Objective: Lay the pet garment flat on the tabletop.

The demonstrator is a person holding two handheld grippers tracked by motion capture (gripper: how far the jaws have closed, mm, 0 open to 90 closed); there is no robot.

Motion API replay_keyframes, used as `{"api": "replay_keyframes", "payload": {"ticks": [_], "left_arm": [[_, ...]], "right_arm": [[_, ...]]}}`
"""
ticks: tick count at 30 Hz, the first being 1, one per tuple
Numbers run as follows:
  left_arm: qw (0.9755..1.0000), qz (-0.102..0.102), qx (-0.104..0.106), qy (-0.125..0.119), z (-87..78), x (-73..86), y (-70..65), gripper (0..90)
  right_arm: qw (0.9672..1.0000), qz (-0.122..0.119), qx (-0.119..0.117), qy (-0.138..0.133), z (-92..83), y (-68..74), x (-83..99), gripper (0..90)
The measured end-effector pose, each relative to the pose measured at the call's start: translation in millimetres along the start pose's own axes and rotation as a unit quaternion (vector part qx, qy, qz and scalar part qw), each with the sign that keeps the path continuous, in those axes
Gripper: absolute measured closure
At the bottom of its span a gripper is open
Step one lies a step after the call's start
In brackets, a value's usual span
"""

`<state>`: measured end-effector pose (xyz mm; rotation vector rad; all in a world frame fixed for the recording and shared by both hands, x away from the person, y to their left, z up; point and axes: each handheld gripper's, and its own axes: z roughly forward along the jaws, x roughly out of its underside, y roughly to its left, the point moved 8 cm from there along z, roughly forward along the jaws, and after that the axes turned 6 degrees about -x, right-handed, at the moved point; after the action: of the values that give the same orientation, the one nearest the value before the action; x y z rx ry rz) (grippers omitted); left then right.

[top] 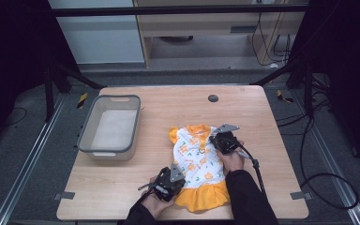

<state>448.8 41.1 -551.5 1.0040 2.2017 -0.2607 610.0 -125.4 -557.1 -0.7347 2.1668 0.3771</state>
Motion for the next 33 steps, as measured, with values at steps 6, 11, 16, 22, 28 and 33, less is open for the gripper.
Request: {"api": "replay_keyframes", "payload": {"ticks": [6, 11, 16, 22, 28, 33], "left_arm": [[0.9995, -0.007, 0.009, -0.028, -14.2, -15.7, 8.9, 80.6], [0.9978, -0.019, -0.007, -0.063, -24.2, -42.6, 32.6, 78.5], [0.9963, -0.027, -0.046, -0.067, -6.7, -72.8, 65.9, 72.0], [0.9946, -0.044, -0.077, -0.052, 28.4, -88.5, 92.9, 67.8], [0.9936, -0.054, -0.093, -0.033, 63.3, -84.2, 110.8, 68.9], [0.9922, -0.072, -0.099, -0.025, 74.6, -78.2, 119.3, 70.3]], "right_arm": [[0.9987, 0.006, -0.023, -0.046, -19.0, 5.6, -12.9, 90.0], [0.9972, 0.001, -0.04, -0.063, -43.6, 15.3, -19.2, 90.0], [0.9961, -0.004, -0.07, -0.054, -73.1, 39.2, -2.0, 90.0], [0.9948, -0.007, -0.092, -0.042, -87.9, 59.0, 26.8, 90.0], [0.9941, -0.018, -0.104, -0.021, -99.3, 76.1, 48.6, 90.0], [0.9932, -0.025, -0.113, 0.01, -97.2, 86.4, 65.8, 90.0]]}}
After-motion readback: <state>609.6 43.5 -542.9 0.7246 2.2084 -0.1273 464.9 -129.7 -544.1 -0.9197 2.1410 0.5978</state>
